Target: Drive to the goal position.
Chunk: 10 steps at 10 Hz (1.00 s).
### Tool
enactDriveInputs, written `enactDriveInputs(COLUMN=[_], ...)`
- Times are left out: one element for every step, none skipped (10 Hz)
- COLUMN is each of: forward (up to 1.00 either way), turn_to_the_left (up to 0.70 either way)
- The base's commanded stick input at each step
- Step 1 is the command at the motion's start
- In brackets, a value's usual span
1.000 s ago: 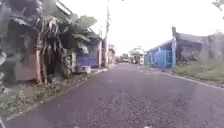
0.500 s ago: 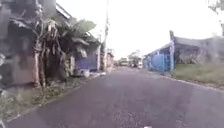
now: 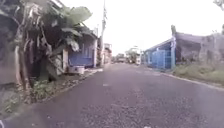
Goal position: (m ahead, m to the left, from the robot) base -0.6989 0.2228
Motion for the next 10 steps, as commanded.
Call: enactDriveInputs(forward=[1.0, 1.0, 1.0, 1.0, 1.0, 1.0, 1.0, 1.0, 1.0, 1.0], turn_to_the_left=[0.0, 0.0, 0.0, 0.0, 0.0, 0.0, 0.0, 0.0, 0.0, 0.0])
